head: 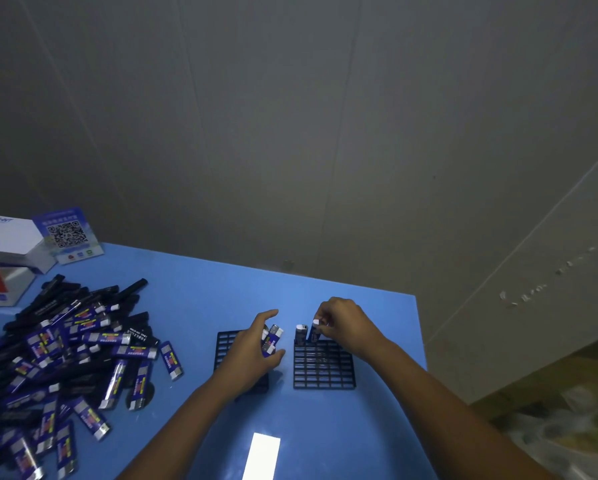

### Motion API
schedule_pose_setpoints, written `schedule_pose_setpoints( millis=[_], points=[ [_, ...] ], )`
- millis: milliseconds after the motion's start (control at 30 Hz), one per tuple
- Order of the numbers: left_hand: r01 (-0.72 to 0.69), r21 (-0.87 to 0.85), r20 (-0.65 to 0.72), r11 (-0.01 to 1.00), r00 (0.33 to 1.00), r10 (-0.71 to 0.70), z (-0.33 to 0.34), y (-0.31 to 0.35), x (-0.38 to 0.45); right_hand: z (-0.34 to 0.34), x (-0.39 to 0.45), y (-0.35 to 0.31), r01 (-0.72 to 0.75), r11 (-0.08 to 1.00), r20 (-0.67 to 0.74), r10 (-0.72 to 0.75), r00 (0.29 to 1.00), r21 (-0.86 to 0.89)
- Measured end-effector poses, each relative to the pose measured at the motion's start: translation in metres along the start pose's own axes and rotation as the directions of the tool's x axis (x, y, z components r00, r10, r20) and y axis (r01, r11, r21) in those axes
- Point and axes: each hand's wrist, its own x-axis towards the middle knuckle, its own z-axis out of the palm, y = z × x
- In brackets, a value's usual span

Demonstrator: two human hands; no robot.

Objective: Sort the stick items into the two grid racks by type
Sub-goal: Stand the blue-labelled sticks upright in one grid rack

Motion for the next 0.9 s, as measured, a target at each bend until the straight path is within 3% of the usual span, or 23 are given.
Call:
schedule_pose_setpoints(
  millis=[533, 900],
  points=[
    [0.011, -0.029, -0.011, 1.000, 1.000, -0.012, -0.005, -0.003, 0.003, 0.005, 0.006, -0.006, 0.051, 0.992, 0.057, -0.045, 0.997, -0.112],
    [0.001, -0.018, -0.034, 1.000, 0.999, -0.002, -0.011, -0.002, 0.001, 0.010, 0.011, -0.016, -0.048, 0.994, 0.009, 0.049, 0.999, -0.098]
  ],
)
